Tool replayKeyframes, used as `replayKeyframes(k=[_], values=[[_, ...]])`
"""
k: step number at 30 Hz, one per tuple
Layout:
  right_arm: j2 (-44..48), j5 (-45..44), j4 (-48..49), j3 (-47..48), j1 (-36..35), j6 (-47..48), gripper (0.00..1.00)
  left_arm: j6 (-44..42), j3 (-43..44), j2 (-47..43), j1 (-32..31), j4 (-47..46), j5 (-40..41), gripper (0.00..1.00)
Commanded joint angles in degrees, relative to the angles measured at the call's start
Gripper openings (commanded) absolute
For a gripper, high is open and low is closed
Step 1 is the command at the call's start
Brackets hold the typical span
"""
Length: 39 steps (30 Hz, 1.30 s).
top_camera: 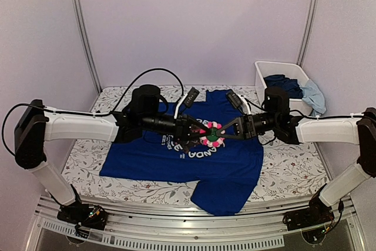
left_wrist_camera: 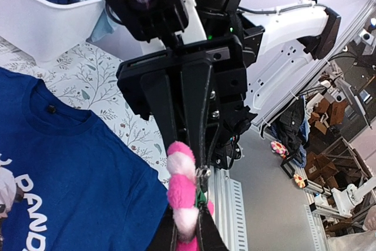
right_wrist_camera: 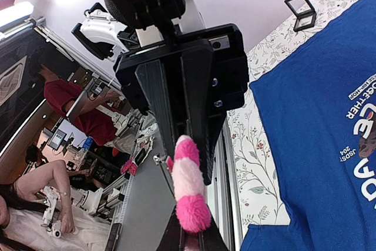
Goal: Pin the brooch onto the clothing
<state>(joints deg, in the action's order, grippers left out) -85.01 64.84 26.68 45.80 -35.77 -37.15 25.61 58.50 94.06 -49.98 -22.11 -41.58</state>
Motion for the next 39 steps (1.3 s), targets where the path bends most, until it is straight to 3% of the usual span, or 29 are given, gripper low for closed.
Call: replayKeyframes(k=[1, 7, 14, 27, 39], values=[[-0.1, -0.4, -0.2, 0.4, -0.3, -0.2, 0.03, 1.2, -0.5, 1.6, -0.7, -1.4, 1.5, 0.0], [1.3, -3.7, -3.3, -0.2, -0.3, 2.5, 0.42, 4.4, -2.2, 2.1, -0.6, -4.2, 1.5, 0.0], [4.9, -6.7, 0.8, -2.8, -0.3, 3.9, 0.59, 6.2, -2.5, 2.8, -0.6, -4.9, 1.7, 0.0], [0.5, -7.5, 5.8, -2.7, -0.3, 3.0, 0.56, 7.1, -2.2, 4.0, -0.8, -6.7, 1.2, 0.0], [-1.3, -7.6, 6.0, -2.3, -0.3, 2.4, 0.39, 7.0, -2.1, 4.1, -0.7, -6.7, 1.1, 0.0]])
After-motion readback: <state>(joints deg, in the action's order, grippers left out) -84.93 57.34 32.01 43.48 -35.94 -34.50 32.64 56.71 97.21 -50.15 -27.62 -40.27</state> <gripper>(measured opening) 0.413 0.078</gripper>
